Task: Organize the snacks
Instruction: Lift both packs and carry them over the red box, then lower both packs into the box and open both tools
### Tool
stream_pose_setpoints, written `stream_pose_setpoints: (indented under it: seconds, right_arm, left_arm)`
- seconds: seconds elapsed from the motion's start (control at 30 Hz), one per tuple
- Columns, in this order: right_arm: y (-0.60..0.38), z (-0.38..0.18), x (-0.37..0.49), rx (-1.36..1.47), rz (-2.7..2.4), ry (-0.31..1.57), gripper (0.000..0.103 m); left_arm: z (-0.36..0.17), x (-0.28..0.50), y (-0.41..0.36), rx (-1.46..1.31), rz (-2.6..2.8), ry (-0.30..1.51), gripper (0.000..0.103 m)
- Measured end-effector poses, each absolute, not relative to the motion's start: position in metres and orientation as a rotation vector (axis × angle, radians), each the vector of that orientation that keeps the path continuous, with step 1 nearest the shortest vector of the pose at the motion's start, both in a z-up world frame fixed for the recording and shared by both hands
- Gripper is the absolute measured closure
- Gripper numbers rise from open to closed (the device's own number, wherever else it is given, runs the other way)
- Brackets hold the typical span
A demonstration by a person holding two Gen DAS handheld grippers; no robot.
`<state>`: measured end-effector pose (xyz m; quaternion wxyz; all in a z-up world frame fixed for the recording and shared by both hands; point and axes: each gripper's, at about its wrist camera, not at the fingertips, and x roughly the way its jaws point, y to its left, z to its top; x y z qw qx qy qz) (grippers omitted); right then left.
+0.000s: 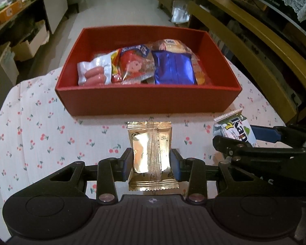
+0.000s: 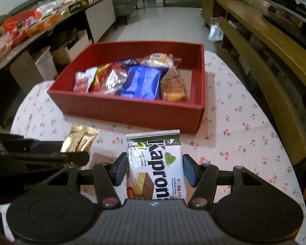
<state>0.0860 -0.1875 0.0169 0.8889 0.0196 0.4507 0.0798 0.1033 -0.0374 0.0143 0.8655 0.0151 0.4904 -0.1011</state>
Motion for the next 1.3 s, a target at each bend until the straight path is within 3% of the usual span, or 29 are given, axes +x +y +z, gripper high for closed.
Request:
stream_pose_setpoints:
  seconds: [0.77,1.3]
  right_arm:
    - [-0.194,0.043,0.147,0.146,0.105,0.822,0.032]
    - [-0.191,0.015,0.222,0.146,0.084,0.832,0.032]
  left_arm:
    - [0.046,0.17,-0.042,0.054,-0.166,0.911,0.057]
    - [0.015,0.238,-0.04,0.04,-0.108,0.95,0.057]
